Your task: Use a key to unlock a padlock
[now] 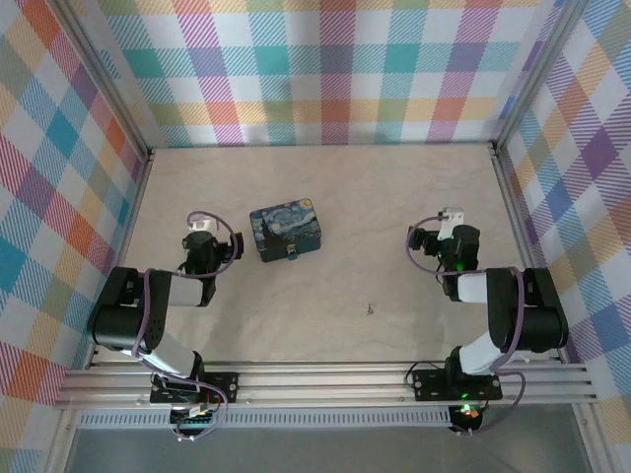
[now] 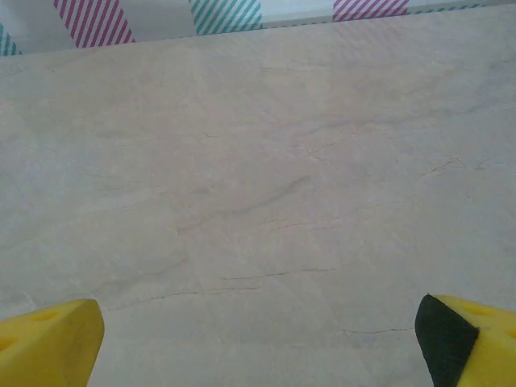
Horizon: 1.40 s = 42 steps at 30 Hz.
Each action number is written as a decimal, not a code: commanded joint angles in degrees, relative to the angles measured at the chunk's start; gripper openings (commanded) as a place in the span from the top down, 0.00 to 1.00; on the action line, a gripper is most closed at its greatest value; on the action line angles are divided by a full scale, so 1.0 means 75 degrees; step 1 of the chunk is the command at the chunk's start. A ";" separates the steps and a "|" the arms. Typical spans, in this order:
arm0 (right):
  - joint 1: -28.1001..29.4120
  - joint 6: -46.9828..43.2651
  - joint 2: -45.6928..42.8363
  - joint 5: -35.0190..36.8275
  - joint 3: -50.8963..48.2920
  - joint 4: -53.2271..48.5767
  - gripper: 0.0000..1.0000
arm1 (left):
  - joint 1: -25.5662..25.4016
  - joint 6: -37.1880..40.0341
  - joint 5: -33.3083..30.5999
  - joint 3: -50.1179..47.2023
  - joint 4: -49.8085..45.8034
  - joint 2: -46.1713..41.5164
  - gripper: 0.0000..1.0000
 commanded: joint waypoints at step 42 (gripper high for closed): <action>0.0007 0.1728 -0.3190 -0.0356 0.1265 -0.5605 0.00 | 0.0059 -0.2263 0.0923 0.1767 -0.5087 -0.3298 0.00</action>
